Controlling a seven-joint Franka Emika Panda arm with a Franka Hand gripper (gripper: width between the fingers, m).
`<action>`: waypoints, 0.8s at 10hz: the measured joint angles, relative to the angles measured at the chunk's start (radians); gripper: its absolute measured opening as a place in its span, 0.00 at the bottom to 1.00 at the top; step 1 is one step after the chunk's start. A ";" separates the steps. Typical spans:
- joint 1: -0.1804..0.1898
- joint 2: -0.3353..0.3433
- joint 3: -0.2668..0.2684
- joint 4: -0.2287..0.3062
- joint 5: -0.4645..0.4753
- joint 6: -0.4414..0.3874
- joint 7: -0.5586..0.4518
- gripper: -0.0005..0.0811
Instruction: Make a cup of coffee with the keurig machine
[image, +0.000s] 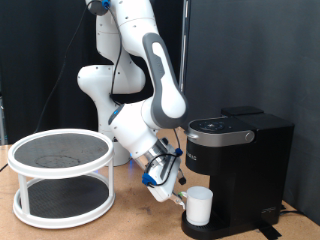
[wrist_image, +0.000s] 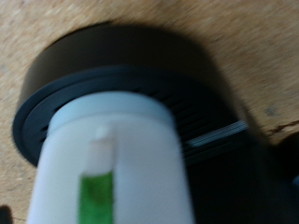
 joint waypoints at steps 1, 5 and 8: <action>-0.015 -0.022 -0.007 -0.030 -0.021 -0.029 0.000 0.98; -0.057 -0.116 -0.031 -0.127 -0.065 -0.088 -0.011 1.00; -0.059 -0.131 -0.031 -0.127 -0.065 -0.137 -0.014 1.00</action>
